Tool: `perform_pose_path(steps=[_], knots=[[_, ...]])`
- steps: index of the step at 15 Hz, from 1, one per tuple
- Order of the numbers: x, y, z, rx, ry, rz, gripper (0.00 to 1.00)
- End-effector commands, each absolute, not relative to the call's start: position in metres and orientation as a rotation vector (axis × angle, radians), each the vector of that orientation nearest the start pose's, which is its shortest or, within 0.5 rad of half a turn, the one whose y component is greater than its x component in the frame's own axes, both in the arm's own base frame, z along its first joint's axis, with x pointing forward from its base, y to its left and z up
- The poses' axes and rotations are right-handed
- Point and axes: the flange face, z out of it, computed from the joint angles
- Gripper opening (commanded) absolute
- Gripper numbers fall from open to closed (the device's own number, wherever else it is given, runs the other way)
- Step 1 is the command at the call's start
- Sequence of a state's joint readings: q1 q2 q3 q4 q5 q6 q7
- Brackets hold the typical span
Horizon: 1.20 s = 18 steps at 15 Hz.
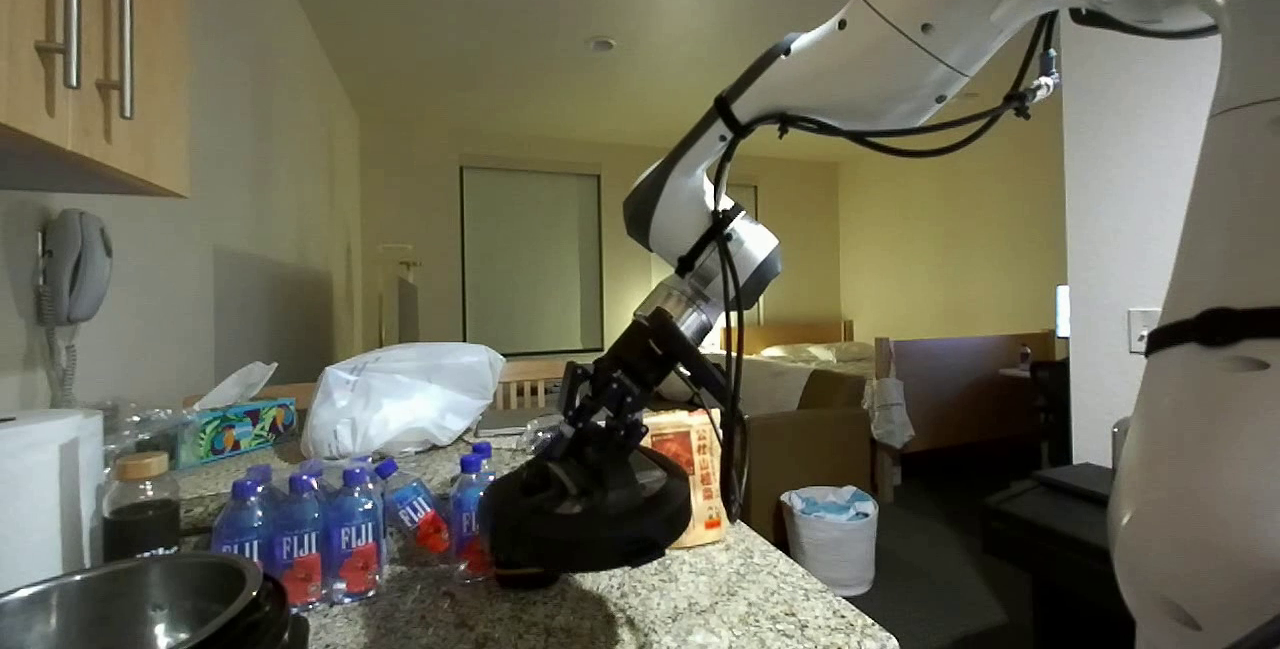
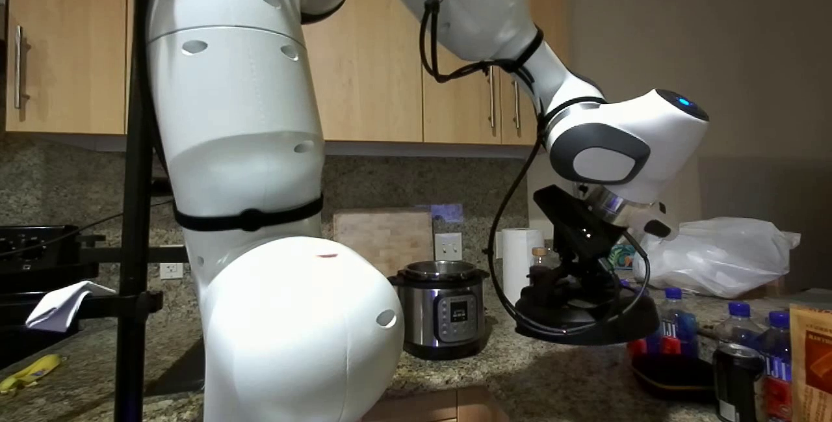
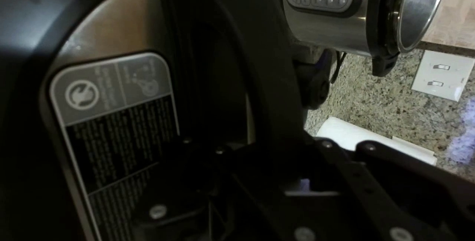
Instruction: Put the black lid on the rice cooker
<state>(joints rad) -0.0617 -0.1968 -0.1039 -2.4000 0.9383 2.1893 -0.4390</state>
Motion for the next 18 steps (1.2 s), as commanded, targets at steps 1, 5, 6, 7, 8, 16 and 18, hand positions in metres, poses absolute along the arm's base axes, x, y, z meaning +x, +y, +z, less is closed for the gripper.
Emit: perform_pose_path(steps=[1, 5, 6, 7, 8, 16, 18], knots=[[0.465, -0.036, 0.44, -2.379, 0.286, -0.291, 0.0], [0.47, -0.002, 0.475, -2.452, 0.133, -0.333, 0.0], [0.471, 0.007, 0.484, -2.464, 0.097, -0.335, 0.0], [0.478, 0.017, 0.49, -2.474, 0.059, -0.322, 0.0], [0.483, 0.026, 0.497, -2.483, 0.029, -0.316, 0.0], [0.493, 0.125, 0.528, -2.464, -0.168, -0.242, 0.0], [0.481, 0.15, 0.527, -2.47, -0.186, -0.259, 0.0]])
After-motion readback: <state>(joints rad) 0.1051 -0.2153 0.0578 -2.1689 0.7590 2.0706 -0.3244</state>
